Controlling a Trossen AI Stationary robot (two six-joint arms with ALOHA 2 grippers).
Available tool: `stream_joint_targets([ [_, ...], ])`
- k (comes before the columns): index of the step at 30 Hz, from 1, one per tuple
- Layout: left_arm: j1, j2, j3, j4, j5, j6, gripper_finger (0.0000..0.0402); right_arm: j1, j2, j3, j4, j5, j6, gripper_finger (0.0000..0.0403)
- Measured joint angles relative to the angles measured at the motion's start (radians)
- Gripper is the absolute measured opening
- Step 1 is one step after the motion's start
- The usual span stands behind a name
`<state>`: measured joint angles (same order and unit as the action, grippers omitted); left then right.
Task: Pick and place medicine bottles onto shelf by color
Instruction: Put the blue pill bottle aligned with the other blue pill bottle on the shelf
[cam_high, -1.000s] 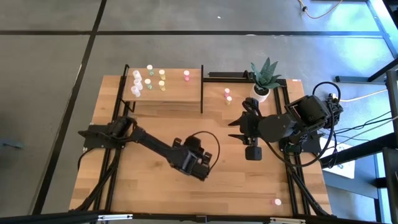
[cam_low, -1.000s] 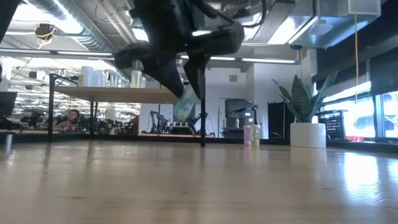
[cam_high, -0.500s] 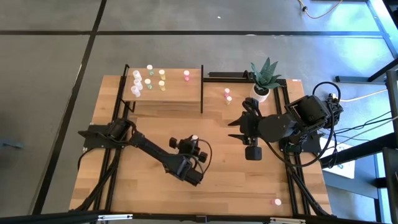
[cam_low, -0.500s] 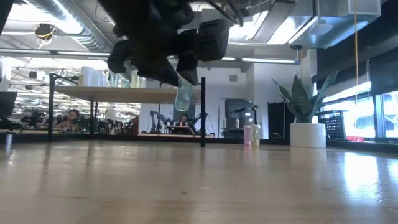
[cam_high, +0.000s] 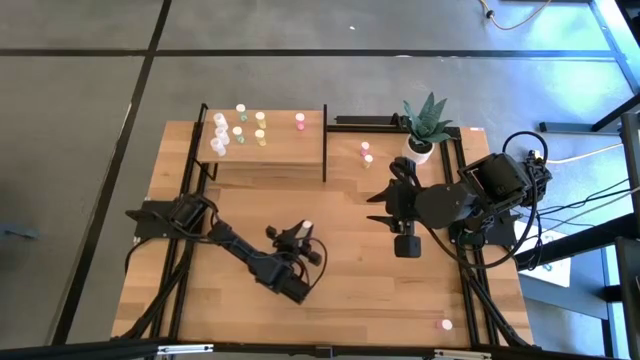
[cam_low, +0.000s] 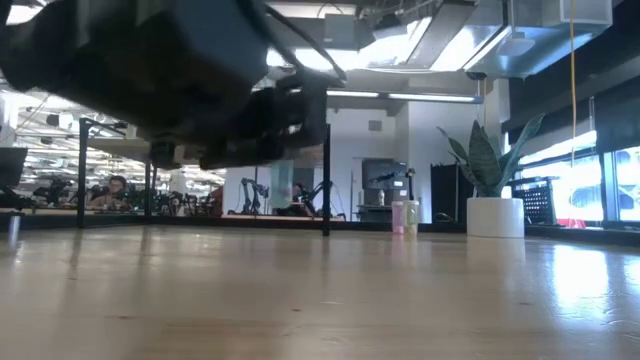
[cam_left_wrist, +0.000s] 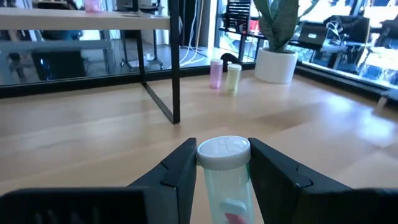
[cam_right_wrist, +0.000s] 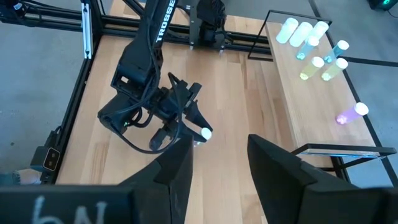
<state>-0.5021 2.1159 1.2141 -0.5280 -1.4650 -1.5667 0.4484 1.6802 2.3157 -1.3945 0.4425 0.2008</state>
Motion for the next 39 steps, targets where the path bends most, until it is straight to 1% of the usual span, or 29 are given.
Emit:
stream_joint_targets([
  [9, -0.012, 0.000, -0.101, 0.123, -0.014, 0.085, 0.0128, 0.000, 0.000, 0.000, 0.000, 0.000, 0.000, 0.0154],
  [14, -0.012, 0.000, -0.120, 0.131, -0.013, 0.084, 0.0128, 0.000, 0.000, 0.000, 0.000, 0.000, 0.000, 0.0154],
  [16, -0.011, 0.000, -0.127, 0.137, 0.010, 0.078, 0.0128, 0.000, 0.000, 0.000, 0.000, 0.000, 0.000, 0.0154],
  [19, -0.006, 0.000, -0.154, 0.203, 0.055, 0.083, 0.0128, 0.000, 0.000, 0.000, 0.000, 0.000, 0.000, 0.0154],
  [26, -0.006, 0.000, -0.202, 0.314, 0.042, 0.163, 0.0128, 0.000, 0.000, 0.000, 0.000, 0.001, 0.000, 0.0154],
  [32, -0.004, 0.000, -0.205, 0.321, 0.044, 0.294, 0.0128, 0.000, 0.000, 0.000, 0.000, 0.001, 0.000, 0.0154],
  [39, -0.004, 0.000, -0.205, 0.328, 0.044, 0.295, 0.0128, 0.000, 0.000, 0.000, 0.000, 0.001, 0.000, 0.0154],
])
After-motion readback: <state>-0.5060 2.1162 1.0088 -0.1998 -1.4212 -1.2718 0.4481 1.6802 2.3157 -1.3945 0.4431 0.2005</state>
